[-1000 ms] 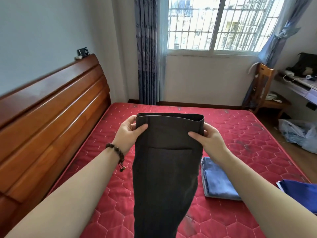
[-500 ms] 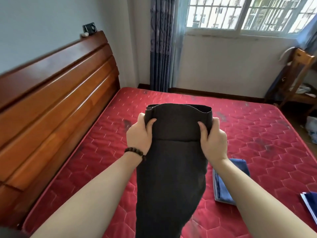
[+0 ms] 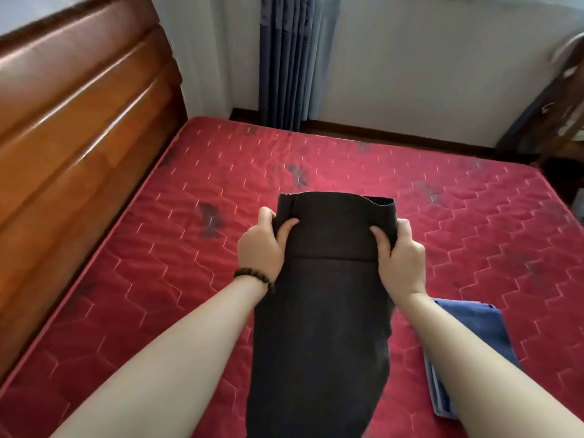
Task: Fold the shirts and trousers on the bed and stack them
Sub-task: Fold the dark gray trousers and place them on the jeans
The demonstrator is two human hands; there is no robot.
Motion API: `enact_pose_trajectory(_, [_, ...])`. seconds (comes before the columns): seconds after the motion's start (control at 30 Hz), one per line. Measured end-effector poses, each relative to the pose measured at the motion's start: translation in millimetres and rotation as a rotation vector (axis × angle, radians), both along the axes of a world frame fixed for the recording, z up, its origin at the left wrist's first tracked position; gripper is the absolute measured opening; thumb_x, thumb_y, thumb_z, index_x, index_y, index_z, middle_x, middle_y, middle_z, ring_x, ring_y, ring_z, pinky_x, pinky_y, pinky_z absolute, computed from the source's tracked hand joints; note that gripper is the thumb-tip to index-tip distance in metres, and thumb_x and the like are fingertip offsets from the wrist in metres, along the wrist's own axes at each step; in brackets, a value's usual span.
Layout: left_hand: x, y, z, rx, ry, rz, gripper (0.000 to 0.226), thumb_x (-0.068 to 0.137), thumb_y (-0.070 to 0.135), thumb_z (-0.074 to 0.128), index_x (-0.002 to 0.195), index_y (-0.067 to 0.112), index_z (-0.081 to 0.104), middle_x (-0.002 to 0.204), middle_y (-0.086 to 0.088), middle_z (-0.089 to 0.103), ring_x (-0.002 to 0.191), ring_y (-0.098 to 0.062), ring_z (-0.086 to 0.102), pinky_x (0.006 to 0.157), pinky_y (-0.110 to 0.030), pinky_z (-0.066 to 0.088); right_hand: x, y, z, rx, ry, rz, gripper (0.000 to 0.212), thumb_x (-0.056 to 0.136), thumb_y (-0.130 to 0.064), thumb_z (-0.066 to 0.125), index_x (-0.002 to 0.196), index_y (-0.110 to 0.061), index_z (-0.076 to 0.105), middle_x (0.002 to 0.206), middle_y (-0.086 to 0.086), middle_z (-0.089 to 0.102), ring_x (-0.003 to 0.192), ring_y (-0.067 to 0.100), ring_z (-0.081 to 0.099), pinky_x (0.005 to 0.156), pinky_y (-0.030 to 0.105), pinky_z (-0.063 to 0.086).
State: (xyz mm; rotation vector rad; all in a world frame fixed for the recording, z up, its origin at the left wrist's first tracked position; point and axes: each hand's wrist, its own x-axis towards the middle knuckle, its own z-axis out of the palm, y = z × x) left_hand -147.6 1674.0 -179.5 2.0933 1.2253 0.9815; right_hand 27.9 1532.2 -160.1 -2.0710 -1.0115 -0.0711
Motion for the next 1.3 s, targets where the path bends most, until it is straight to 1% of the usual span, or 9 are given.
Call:
enact_pose_trajectory(0.37, [70,106,-198,-0.005,0.195,0.084,0.047,0.091,0.052,0.051,0.101,0.007,0.047,0.064,-0.001,0.049,0.063,-0.034,0.059,0.054,-0.033,0.034,84,119,-201,-0.131,0.222,0.016,0.033,0.092,-0.046,0.057,0.096,-0.013,0.053,0.075,0.003,0.063,0.072,0.028,0.057,0.063,0.038,0.045])
enact_pose_trajectory(0.47, [79,122,-248,-0.098,0.22,0.063,0.047,0.092,0.052,0.051,0.109,0.009,0.045,0.073,-0.006,0.056,0.072,-0.036,0.061,0.058,-0.034,0.038,102,136,-250,-0.206,0.292,-0.025,0.039,0.091,-0.051,0.055,0.105,-0.015,0.053,0.075,-0.003,0.057,0.079,0.027,0.055,0.067,0.033,0.037])
enact_pose_trajectory(0.6, [72,126,-317,-0.456,0.502,0.011,0.056,0.095,0.053,0.043,0.13,0.01,0.037,0.114,-0.017,0.062,0.104,-0.036,0.059,0.079,-0.037,0.042,116,123,-321,-0.532,0.489,-0.031,0.064,0.093,-0.054,0.049,0.139,-0.01,0.04,0.124,0.018,0.058,0.119,0.034,0.052,0.087,0.032,0.036])
enact_pose_trajectory(0.7, [60,116,-346,-0.513,0.607,0.04,0.054,0.097,0.05,0.041,0.13,0.007,0.039,0.12,-0.021,0.061,0.108,-0.038,0.058,0.083,-0.039,0.043,109,106,-355,-0.691,0.499,-0.036,0.066,0.094,-0.054,0.048,0.138,-0.005,0.04,0.133,0.021,0.054,0.124,0.036,0.049,0.096,0.035,0.038])
enact_pose_trajectory(0.83, [58,103,-362,-0.518,0.627,0.07,0.047,0.094,0.053,0.046,0.105,0.007,0.048,0.112,-0.018,0.063,0.104,-0.038,0.059,0.08,-0.039,0.044,83,100,-374,-0.685,0.431,-0.091,0.047,0.094,-0.055,0.047,0.107,-0.01,0.048,0.11,0.014,0.064,0.099,0.033,0.057,0.075,0.036,0.038])
enact_pose_trajectory(0.93, [59,93,-361,-0.476,0.579,0.057,0.042,0.093,0.05,0.05,0.082,0.011,0.041,0.098,-0.018,0.064,0.094,-0.039,0.059,0.07,-0.037,0.039,66,106,-373,-0.609,0.454,-0.075,0.03,0.098,-0.038,0.047,0.099,-0.009,0.043,0.099,0.017,0.062,0.083,0.033,0.052,0.067,0.036,0.037])
enact_pose_trajectory(1.1, [71,105,-341,-0.257,0.393,0.097,0.043,0.093,0.048,0.051,0.079,0.011,0.035,0.07,-0.014,0.055,0.075,-0.041,0.058,0.058,-0.036,0.031,75,122,-346,-0.371,0.226,-0.014,0.017,0.1,-0.024,0.044,0.094,-0.009,0.038,0.079,0.024,0.059,0.074,0.043,0.055,0.06,0.043,0.037])
enact_pose_trajectory(1.17, [84,119,-335,-0.244,0.349,0.116,0.045,0.092,0.051,0.052,0.082,0.011,0.036,0.066,-0.005,0.048,0.073,-0.037,0.057,0.058,-0.035,0.031,89,135,-339,-0.34,0.223,-0.02,0.019,0.1,-0.027,0.046,0.099,-0.008,0.041,0.082,0.023,0.061,0.078,0.043,0.056,0.061,0.041,0.035])
enact_pose_trajectory(1.3, [92,130,-345,-0.443,0.408,0.16,0.044,0.092,0.051,0.053,0.109,0.011,0.045,0.101,-0.011,0.063,0.095,-0.034,0.061,0.07,-0.033,0.038,112,138,-347,-0.65,0.33,-0.082,0.055,0.097,-0.046,0.045,0.136,-0.009,0.036,0.126,0.022,0.052,0.115,0.04,0.051,0.086,0.043,0.04])
